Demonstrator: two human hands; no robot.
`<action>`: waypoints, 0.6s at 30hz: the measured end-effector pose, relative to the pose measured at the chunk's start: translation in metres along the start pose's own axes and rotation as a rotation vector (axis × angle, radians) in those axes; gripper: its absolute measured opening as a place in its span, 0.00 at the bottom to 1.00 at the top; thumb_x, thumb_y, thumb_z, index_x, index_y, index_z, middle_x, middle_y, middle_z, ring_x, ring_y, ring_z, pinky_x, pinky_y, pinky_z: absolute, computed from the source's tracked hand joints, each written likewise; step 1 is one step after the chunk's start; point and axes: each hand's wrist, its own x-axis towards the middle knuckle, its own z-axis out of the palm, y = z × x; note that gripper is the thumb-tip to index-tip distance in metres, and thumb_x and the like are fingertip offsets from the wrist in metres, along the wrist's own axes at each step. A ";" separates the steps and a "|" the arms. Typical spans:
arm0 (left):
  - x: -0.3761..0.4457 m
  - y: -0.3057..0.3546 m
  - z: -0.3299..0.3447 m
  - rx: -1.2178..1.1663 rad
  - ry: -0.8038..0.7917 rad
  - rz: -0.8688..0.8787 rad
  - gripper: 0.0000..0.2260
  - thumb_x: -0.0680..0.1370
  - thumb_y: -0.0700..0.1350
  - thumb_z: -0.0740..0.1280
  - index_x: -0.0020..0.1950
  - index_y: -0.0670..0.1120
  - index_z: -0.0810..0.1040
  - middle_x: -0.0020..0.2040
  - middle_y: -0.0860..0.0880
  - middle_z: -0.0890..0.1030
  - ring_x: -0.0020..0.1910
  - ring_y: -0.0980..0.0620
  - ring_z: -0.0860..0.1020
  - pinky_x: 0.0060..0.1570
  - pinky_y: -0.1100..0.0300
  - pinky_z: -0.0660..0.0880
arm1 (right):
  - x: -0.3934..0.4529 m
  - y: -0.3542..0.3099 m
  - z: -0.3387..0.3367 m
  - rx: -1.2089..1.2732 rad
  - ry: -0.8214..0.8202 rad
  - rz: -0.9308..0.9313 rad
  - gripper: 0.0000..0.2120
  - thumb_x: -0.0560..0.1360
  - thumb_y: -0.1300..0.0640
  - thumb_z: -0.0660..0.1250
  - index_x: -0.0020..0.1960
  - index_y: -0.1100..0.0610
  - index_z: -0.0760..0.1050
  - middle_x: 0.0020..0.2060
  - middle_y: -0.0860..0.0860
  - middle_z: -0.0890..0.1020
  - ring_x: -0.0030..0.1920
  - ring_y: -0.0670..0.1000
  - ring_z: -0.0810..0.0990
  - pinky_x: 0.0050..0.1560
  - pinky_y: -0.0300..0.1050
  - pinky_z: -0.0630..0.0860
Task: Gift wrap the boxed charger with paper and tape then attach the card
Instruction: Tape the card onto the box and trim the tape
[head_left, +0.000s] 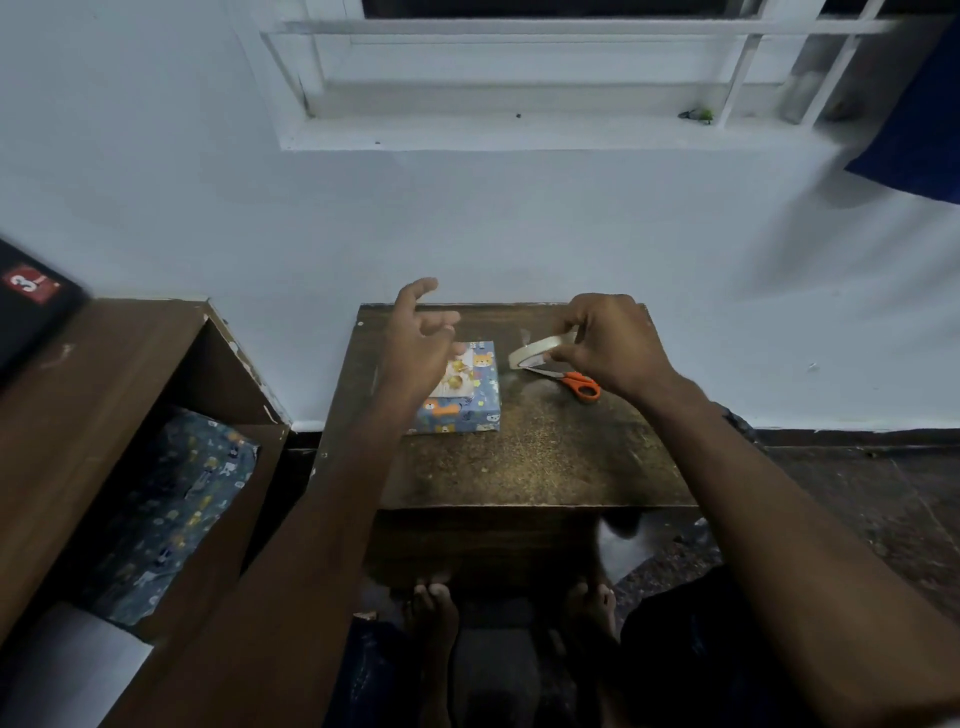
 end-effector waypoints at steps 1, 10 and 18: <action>0.000 -0.003 -0.009 0.028 -0.025 0.010 0.23 0.81 0.32 0.66 0.71 0.54 0.76 0.58 0.53 0.86 0.45 0.55 0.87 0.41 0.60 0.81 | 0.001 0.000 0.006 -0.046 -0.022 0.036 0.09 0.68 0.54 0.83 0.40 0.54 0.84 0.35 0.46 0.80 0.39 0.49 0.79 0.34 0.41 0.68; 0.000 -0.014 -0.071 0.242 -0.156 -0.008 0.20 0.75 0.27 0.66 0.44 0.51 0.88 0.48 0.57 0.87 0.45 0.63 0.83 0.39 0.72 0.75 | 0.008 -0.017 0.028 -0.162 -0.244 0.012 0.19 0.66 0.44 0.82 0.45 0.54 0.79 0.42 0.46 0.81 0.43 0.50 0.79 0.39 0.46 0.68; -0.009 -0.013 -0.081 0.073 -0.099 -0.158 0.22 0.75 0.26 0.59 0.44 0.45 0.88 0.39 0.52 0.88 0.37 0.59 0.82 0.33 0.70 0.75 | 0.010 -0.100 0.072 0.345 -0.237 -0.099 0.09 0.74 0.66 0.73 0.49 0.54 0.86 0.42 0.47 0.88 0.42 0.44 0.85 0.45 0.38 0.81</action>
